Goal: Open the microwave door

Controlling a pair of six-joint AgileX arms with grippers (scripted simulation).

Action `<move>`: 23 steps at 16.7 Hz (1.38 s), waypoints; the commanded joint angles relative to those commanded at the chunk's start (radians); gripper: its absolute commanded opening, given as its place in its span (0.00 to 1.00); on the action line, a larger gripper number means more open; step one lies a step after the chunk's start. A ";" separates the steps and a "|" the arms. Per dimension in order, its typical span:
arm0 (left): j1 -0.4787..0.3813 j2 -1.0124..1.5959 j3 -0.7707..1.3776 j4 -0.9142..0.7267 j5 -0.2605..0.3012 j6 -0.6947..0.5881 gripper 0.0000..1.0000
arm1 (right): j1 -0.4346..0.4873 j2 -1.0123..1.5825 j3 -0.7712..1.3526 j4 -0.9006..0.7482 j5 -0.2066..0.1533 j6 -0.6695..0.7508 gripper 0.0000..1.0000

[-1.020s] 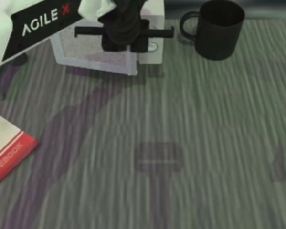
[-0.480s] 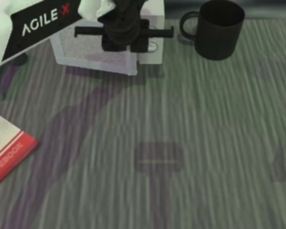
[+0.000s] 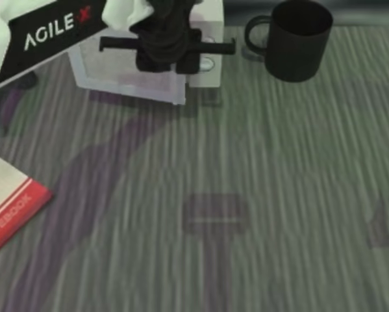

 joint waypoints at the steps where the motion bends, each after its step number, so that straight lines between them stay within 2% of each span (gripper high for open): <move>1: 0.004 -0.016 -0.025 0.011 0.008 0.018 0.00 | 0.000 0.000 0.000 0.000 0.000 0.000 1.00; 6: 0.017 -0.080 -0.115 0.059 0.040 0.085 0.00 | 0.000 0.000 0.000 0.000 0.000 0.000 1.00; 23: 0.017 -0.080 -0.115 0.059 0.040 0.085 0.00 | 0.000 0.000 0.000 0.000 0.000 0.000 1.00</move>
